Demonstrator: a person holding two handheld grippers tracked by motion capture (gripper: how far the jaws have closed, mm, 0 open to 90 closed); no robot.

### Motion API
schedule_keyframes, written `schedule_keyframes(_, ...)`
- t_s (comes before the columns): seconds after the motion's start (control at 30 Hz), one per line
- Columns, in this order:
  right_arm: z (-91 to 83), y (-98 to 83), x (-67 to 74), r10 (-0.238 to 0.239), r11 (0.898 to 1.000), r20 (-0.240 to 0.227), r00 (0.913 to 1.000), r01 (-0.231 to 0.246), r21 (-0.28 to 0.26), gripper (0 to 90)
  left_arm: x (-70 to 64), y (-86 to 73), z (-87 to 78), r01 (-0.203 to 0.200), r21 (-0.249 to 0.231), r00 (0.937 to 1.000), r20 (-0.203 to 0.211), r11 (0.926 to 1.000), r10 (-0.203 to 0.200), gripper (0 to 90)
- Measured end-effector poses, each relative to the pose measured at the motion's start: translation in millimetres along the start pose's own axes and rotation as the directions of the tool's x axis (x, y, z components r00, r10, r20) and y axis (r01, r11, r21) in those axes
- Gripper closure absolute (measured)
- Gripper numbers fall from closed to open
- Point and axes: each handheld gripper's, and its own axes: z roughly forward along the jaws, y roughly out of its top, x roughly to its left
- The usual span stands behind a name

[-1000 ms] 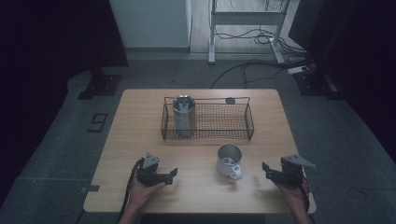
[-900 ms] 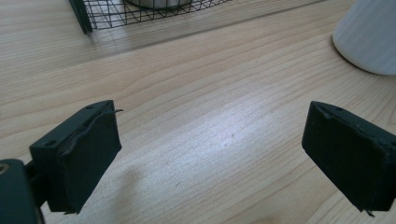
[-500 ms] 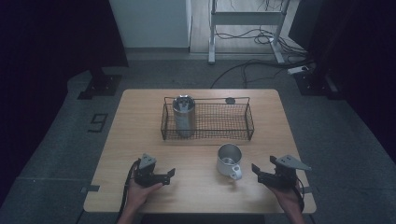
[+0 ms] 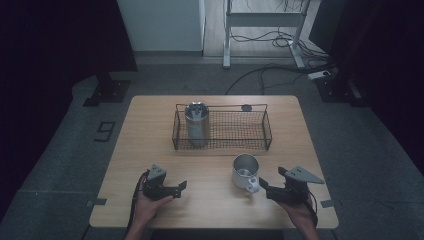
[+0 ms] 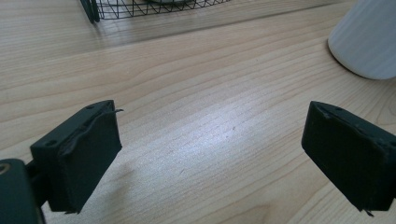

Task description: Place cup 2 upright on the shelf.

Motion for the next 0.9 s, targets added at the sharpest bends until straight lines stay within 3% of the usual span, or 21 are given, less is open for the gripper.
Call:
schedule_keyframes(0.2,7.9,2.6,9.1,-0.001,1.000,-0.032,0.9995,0.001,0.013,13.2,-0.9,0.6,-1.2,-0.002,-0.007,1.0000,0.006,1.0000,0.002,5.1)
schedule_keyframes(0.57,19.7,6.0,17.9,-0.003,1.000,-0.023,0.9997,0.004,0.029,12.5,-0.6,0.6,-0.9,0.000,0.008,0.9999,0.016,1.0000,0.000,5.1)
schedule_keyframes(0.9,37.1,9.3,24.8,-0.025,0.997,0.000,0.9997,0.025,0.071,5.3,0.0,-0.3,0.1,0.001,0.018,0.9997,0.024,0.9998,-0.001,5.1)
